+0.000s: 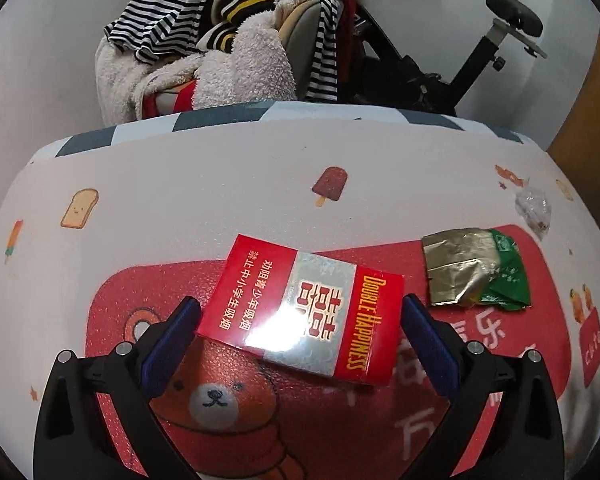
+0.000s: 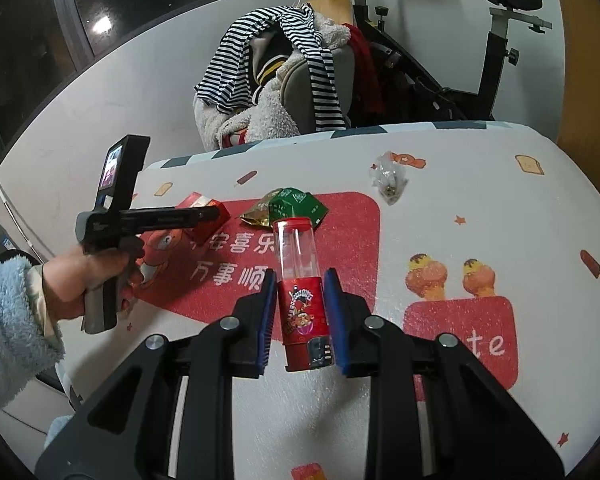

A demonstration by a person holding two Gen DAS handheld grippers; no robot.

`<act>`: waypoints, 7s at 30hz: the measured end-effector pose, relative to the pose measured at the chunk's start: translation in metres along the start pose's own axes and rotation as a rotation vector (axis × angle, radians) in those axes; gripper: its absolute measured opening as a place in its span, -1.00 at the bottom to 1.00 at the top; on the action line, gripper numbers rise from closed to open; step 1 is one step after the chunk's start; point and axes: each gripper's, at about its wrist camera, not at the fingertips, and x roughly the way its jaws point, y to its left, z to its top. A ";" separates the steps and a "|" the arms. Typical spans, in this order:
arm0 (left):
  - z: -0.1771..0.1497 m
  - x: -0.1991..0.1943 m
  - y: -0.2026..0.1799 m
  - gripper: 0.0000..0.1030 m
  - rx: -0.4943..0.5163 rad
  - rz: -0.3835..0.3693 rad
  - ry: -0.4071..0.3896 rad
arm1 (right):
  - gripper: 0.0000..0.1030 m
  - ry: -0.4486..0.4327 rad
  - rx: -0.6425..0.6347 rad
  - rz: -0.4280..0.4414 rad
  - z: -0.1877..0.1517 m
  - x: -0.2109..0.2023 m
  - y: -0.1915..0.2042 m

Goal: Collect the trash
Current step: 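Grasp the red lighter with the right tool while the left tool grasps the red cigarette pack, then carry the lighter and cigarette pack over the brown bin and open both tools, then reach the left tool to the gold-green candy wrapper and grasp it, then grasp the clear plastic bag with the right tool while the left tool holds the wrapper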

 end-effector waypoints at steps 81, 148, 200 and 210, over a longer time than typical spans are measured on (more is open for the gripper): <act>-0.327 -0.326 -0.048 0.79 -0.106 -0.196 -0.220 | 0.88 0.179 -0.113 0.074 -0.164 -0.119 0.123; -0.145 -0.205 -0.036 0.82 -0.107 -0.290 -0.193 | 0.89 0.023 0.151 -0.209 -0.029 -0.088 -0.010; -0.082 -0.130 0.023 -0.39 -0.148 -0.255 -0.217 | 0.19 0.224 -0.074 -0.467 0.111 0.158 -0.041; -0.122 -0.167 0.037 -0.39 -0.188 -0.260 -0.247 | -0.49 0.232 -0.039 -0.334 0.102 0.146 -0.041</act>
